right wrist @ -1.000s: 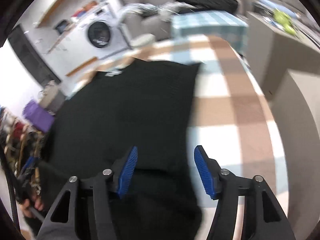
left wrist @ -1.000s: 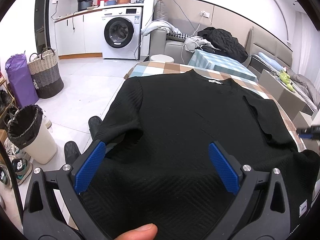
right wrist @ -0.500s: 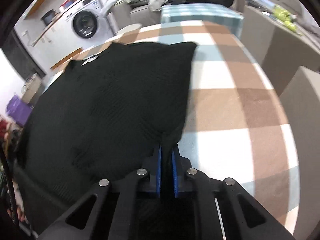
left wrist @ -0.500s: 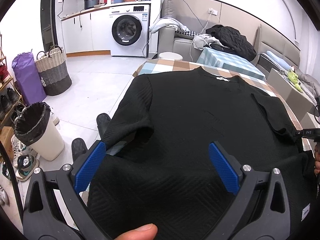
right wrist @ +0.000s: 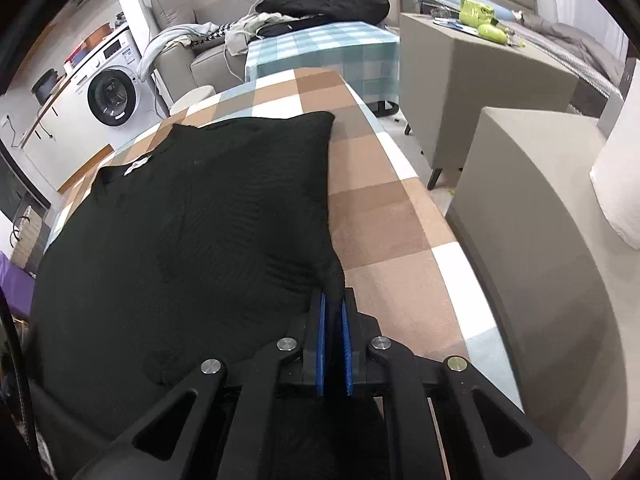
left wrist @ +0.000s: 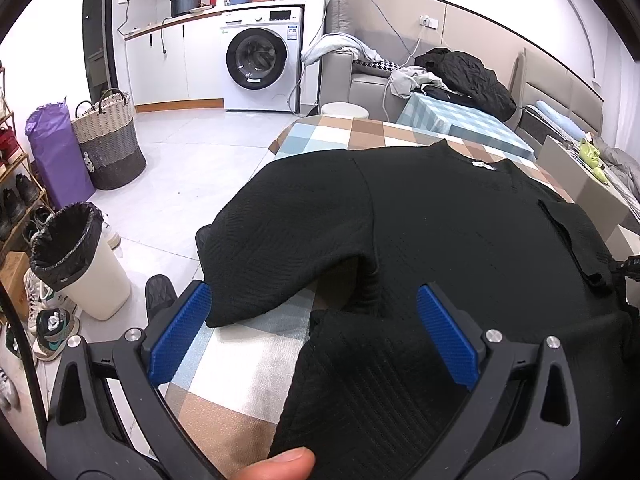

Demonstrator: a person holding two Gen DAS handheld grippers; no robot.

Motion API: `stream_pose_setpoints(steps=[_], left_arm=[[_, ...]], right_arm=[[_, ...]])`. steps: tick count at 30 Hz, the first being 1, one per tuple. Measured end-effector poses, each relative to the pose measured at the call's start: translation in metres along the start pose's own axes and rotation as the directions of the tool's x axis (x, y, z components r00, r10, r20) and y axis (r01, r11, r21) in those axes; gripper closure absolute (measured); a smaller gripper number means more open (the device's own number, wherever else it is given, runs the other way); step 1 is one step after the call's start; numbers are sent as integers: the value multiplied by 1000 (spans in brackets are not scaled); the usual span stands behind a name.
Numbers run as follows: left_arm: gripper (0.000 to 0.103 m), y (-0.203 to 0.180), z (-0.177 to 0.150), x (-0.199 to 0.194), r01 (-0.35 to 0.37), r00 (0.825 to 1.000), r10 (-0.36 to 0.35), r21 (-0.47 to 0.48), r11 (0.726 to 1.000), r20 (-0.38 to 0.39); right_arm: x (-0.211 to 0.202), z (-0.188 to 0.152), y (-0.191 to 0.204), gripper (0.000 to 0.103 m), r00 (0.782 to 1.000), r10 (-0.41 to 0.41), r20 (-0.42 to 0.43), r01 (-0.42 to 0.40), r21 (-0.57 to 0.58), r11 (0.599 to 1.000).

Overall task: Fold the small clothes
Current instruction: 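Fold the held side over the sweater back with the right tool, release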

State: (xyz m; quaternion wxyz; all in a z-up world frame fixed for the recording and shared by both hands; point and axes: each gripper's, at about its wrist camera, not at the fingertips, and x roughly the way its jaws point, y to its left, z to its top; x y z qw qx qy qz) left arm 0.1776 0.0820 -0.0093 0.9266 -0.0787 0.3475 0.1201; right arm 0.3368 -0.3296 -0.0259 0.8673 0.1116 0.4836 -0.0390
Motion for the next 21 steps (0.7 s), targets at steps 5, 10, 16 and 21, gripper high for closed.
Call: stream_pose_setpoints(steps=[5,10,16,21], left_arm=[[1,5,0,2,-10,1000,10,-19,1000,-6],[1,14,-3,2,-10,1000,10,-32,999,-7],[1,21,-5,3,-15,1000,14,-44,999,-12],[1,39,-10,5,-46,999,44,-86,995,-32]], right_arm=[[-35,-2,15,72,994,60,92,-61,9,998],[-42,-19,68,72,980,186,64,-179,-108,978],[-8,-40,106,72,983,175,-64,-184,-202,962],[-10,-51,108,72,973,199,-121,-221,-212,952]])
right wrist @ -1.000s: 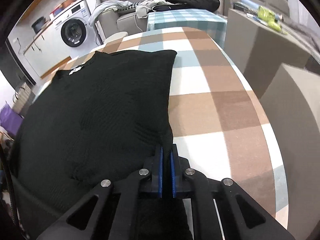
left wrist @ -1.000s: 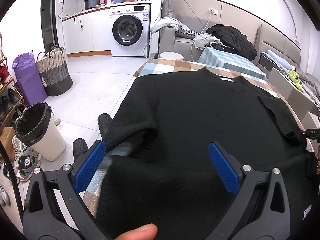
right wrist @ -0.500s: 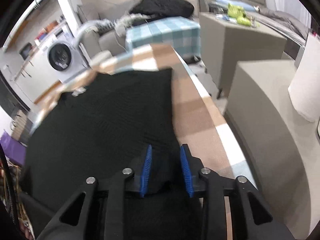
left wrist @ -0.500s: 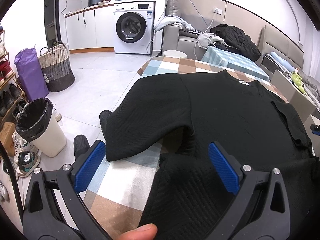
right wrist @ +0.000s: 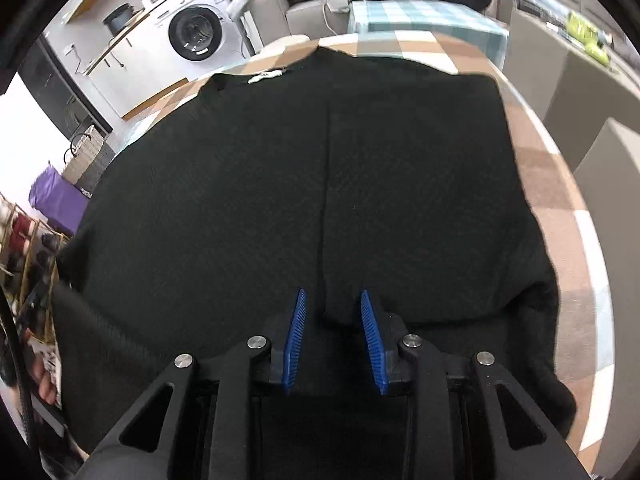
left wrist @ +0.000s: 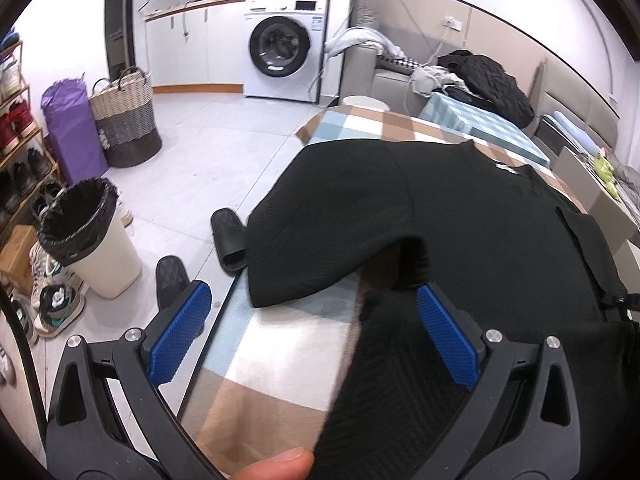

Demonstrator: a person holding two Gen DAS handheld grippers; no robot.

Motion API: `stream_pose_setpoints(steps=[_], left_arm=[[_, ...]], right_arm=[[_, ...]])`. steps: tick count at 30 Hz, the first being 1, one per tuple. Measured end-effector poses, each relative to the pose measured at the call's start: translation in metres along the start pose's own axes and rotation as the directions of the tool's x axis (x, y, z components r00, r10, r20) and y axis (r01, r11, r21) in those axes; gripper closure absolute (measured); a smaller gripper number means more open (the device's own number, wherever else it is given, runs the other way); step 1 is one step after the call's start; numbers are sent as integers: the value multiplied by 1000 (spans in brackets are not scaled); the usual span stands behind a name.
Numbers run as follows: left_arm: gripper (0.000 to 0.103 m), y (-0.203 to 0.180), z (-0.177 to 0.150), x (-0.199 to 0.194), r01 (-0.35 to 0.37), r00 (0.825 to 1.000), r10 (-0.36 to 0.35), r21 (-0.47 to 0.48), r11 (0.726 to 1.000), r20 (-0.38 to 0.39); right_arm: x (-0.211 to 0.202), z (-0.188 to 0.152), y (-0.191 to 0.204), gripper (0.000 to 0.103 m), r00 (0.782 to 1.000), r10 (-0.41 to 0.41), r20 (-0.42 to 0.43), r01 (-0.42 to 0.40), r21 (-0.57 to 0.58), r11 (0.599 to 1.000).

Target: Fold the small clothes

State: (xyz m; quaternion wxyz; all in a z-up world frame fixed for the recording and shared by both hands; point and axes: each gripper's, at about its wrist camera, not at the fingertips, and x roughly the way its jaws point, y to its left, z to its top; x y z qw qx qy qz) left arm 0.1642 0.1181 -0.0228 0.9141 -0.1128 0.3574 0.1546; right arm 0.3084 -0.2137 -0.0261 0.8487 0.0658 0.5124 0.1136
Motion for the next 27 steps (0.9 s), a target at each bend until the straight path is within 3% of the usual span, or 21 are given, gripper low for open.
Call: stream_pose_setpoints(steps=[4,8,13,15,20,27], left_arm=[[1,20,-1,3,-8,1000,7,-68,998,-24],[3,36,0,6,40,997,-49,-165,985,-53],[33,42,-3,8,133,985,-157,-261,956,-73],[40,44,-7,12,158,978,-192,-310,938,-82],[41,51,-14,29,172,963,-244,-431,886,-116],[41,60,-7,52,139,969,-223,-515,846,-105]], right_arm=[[-15,-1,-6,66,998,23,54,-26,60,998],[-22,-1,-3,62,995,52,84,-59,75,995],[-30,-11,-1,62,994,76,85,-83,80,993],[-29,-13,1,62,994,65,86,-72,77,994],[-30,-19,1,62,992,88,93,-94,72,993],[-33,-25,-4,62,991,93,99,-103,93,990]])
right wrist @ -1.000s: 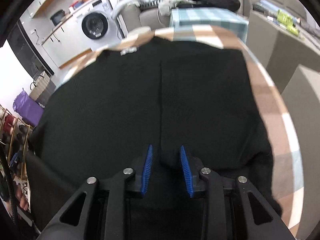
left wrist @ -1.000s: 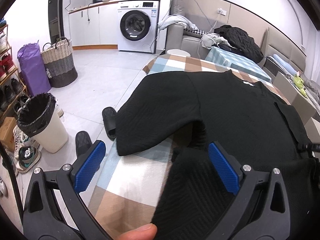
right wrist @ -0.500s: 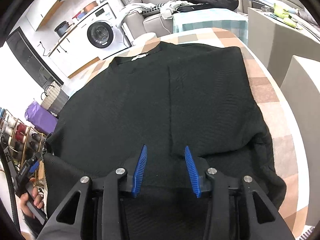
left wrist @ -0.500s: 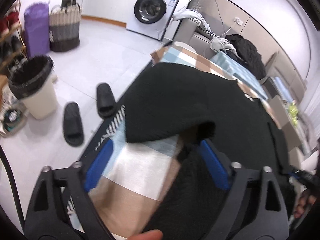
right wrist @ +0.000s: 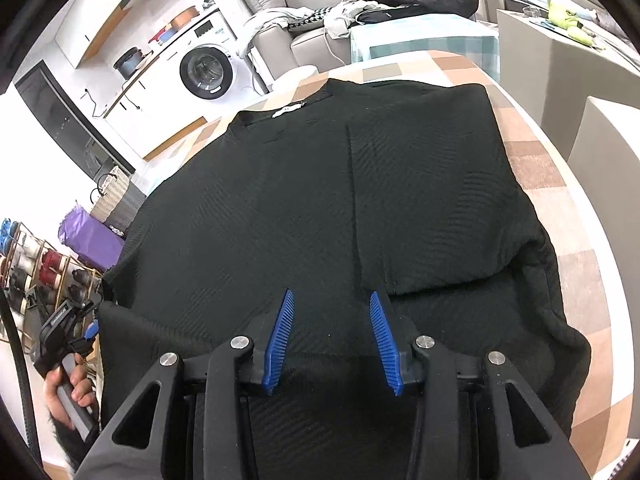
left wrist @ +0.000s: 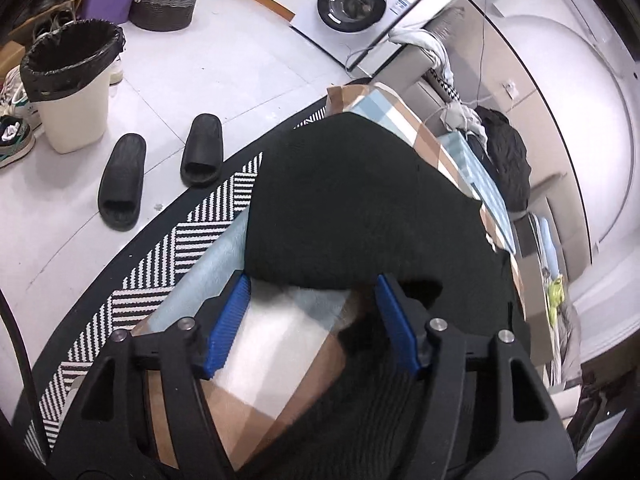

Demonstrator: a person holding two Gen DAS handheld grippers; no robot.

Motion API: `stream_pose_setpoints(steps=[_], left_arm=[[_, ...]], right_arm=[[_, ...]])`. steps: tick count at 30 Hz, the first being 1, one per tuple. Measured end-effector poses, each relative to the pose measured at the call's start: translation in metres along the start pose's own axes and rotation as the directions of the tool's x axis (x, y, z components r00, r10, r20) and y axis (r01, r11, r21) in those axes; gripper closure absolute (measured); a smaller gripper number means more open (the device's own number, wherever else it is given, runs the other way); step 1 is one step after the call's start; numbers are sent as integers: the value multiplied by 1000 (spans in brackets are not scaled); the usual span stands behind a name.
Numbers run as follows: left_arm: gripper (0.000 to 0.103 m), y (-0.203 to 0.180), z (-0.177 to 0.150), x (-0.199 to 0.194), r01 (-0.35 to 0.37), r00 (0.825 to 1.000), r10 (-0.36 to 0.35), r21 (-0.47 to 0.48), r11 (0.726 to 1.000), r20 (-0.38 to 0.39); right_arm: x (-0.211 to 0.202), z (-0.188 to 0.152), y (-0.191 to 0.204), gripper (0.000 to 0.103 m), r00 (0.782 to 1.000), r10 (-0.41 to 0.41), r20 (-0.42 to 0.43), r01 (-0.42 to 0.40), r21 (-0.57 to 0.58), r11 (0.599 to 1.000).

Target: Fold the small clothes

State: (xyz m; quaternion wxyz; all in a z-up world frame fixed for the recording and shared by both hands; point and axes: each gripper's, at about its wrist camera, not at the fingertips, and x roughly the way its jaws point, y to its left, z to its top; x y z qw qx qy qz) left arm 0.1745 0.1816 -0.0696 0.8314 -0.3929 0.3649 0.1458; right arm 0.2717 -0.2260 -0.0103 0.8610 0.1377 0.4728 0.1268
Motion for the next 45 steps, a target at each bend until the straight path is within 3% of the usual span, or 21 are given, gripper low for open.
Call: stream_pose_setpoints(steps=[5,8,9,10,13,16,18,21,22,25,27,28,29,30,31,33,36,40,45], left_arm=[[43,-2,13,13,-6,1000,7,-23,1000,21],[72,-5,22,19,-29,998,29,-19,999,47],[90,-7,25,20,-42,998,42,-13,999,56],[98,-9,28,21,-71,995,71,2,997,73],[98,-22,35,18,-137,982,128,63,989,139],[99,-48,40,10,-159,970,125,155,975,210],[99,-79,43,2,-173,957,101,256,951,271],[99,-138,39,-2,-135,953,-4,435,890,304],[99,-162,33,-1,-103,956,-56,509,854,288],[99,-230,-6,11,58,969,-212,721,691,125],[97,-257,-35,28,178,971,-235,788,589,-44],[90,-266,-51,40,215,971,-208,796,565,-114],[86,-269,-61,49,236,970,-186,793,562,-156],[73,-269,-66,55,246,969,-170,787,566,-181],[61,-267,-71,62,244,970,-145,777,580,-196],[55,-259,-72,67,224,974,-125,754,617,-187],[55,-250,-65,68,174,984,-86,729,662,-156],[53,-227,-50,60,85,996,-45,711,698,-75],[51,-189,-35,58,66,997,-23,678,732,-72]], right_arm=[[-4,-2,0,61,1000,-2,10,2,7,1000],[-5,-3,1,61,1000,-4,13,4,10,1000],[-5,-3,1,61,1000,-5,13,5,9,1000],[-4,-4,1,61,1000,-8,13,8,8,1000],[-4,-5,1,61,1000,-6,11,6,15,1000],[-7,-6,0,61,1000,-4,20,4,19,1000],[-9,-6,-1,61,1000,-2,26,1,22,1000],[-11,-6,-2,61,1000,-2,28,1,22,1000],[-12,-6,-2,61,1000,-1,27,0,21,1000],[-16,-6,-4,61,999,-6,37,5,24,1000],[-18,-6,-6,61,999,-10,43,8,37,999],[-19,-6,-8,61,999,-12,47,10,44,999],[-20,-6,-10,58,999,-16,49,13,53,999],[-20,-7,-11,57,999,-19,49,16,59,998],[-21,-7,-13,56,999,-19,50,15,64,998],[-22,-8,-14,56,999,-18,47,15,60,998],[-25,-10,-17,56,998,-22,51,19,55,998],[-26,-11,-23,56,998,-28,54,25,58,998],[-30,-10,-27,56,997,-33,65,28,63,998]])
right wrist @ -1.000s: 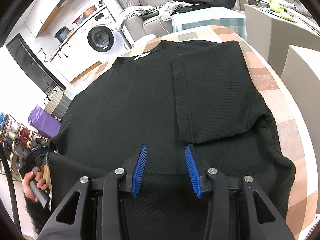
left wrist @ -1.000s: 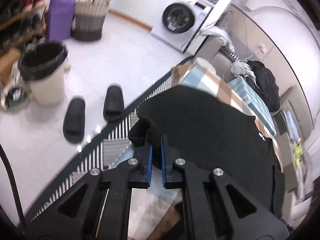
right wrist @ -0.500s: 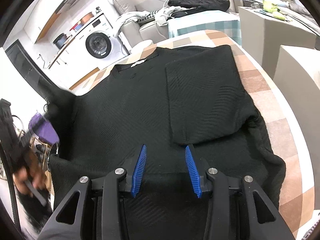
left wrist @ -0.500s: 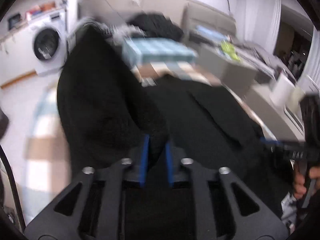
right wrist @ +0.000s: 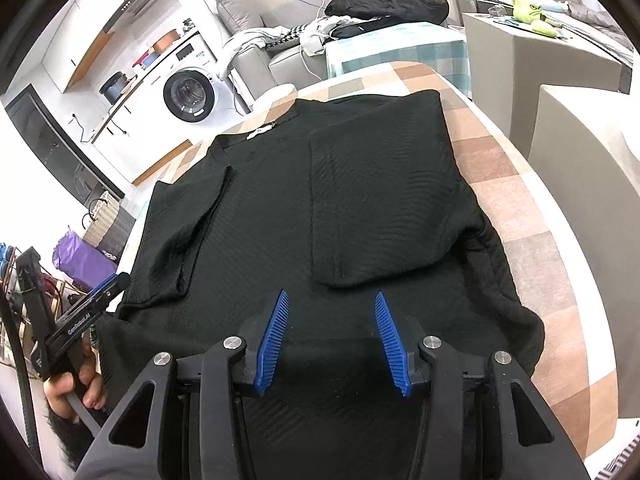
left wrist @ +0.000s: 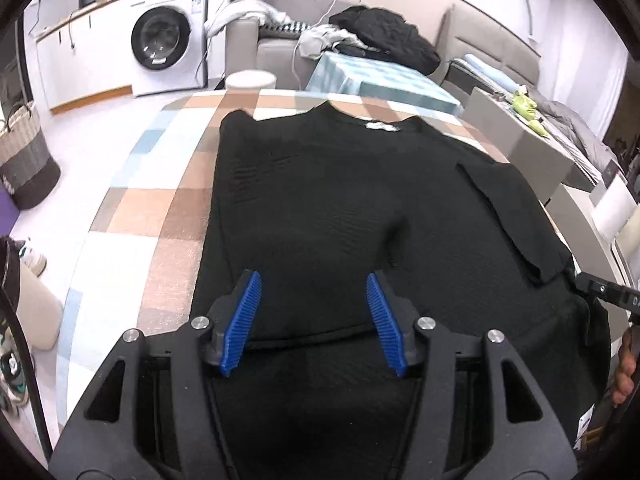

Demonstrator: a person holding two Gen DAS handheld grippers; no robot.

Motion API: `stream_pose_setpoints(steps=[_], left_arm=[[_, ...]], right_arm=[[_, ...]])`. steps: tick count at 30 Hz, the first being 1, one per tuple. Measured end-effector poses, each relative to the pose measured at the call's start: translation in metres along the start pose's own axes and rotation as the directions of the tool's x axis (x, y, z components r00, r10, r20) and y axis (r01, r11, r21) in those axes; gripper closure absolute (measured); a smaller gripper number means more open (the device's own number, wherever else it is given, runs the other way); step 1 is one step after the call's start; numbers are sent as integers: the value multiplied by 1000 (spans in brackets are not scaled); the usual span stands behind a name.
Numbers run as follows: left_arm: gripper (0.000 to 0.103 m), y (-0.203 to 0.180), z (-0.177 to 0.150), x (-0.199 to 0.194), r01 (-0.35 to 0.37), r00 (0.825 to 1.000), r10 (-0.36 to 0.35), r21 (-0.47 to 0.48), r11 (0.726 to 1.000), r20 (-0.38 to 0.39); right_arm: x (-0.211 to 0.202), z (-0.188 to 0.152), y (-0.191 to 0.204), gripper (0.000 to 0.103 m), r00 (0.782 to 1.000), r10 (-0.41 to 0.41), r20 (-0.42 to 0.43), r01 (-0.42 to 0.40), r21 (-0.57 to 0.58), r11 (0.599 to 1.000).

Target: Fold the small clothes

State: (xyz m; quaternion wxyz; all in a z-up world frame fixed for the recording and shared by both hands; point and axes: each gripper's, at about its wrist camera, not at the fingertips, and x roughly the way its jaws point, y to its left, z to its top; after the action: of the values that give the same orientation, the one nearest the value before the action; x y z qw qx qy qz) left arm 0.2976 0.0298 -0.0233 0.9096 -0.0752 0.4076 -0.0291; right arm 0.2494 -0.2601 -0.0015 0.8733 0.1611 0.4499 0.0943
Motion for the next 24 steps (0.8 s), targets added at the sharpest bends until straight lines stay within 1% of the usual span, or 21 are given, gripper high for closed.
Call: stream_pose_setpoints(steps=[2,5,6,7,9,11,12,13,14,15,16,20,21,24], left_arm=[[51,-6,-1,-6,45,999,-45,2,999,21],[51,-33,-5,-8,119,992,-123,82,989,41],[56,-43,-7,-5,144,988,-150,118,982,37],[63,-52,-9,-1,154,987,-159,142,978,24],[69,-63,-9,11,153,988,-154,159,975,-8],[70,-70,-9,25,145,989,-141,158,977,-40],[73,-71,-8,32,137,990,-131,149,979,-54],[79,-71,-7,37,137,989,-129,131,982,-68],[81,-70,-7,43,124,990,-114,116,985,-86],[81,-70,-8,50,111,989,-99,108,988,-110],[81,-68,-6,59,107,990,-96,105,989,-105],[81,-72,-7,62,91,991,-79,117,989,-108],[79,-73,-7,63,88,991,-75,121,989,-110],[71,-77,-9,61,88,990,-74,125,988,-117]], right_arm=[[-2,-1,2,56,1000,10,1,-10,-5,1000],[-2,-6,6,56,1000,21,-10,-21,-8,1000],[-1,-6,6,56,1000,20,-13,-20,-8,1000],[0,-7,7,56,1000,20,-17,-20,-7,1000],[0,-8,8,56,999,27,-21,-27,-5,1000],[0,-8,10,56,999,30,-18,-30,-6,1000],[-1,-9,10,56,999,33,-15,-33,-3,999],[-1,-8,10,56,999,36,-12,-36,2,999],[-2,-8,9,56,999,37,-8,-37,8,999],[-2,-8,9,56,999,38,-7,-38,11,999],[-3,-8,8,56,999,39,-6,-39,13,999],[-5,-8,3,56,999,34,-3,-34,24,999],[-5,-8,3,56,999,35,-2,-35,28,999],[-6,-9,2,56,999,38,0,-38,29,999]])
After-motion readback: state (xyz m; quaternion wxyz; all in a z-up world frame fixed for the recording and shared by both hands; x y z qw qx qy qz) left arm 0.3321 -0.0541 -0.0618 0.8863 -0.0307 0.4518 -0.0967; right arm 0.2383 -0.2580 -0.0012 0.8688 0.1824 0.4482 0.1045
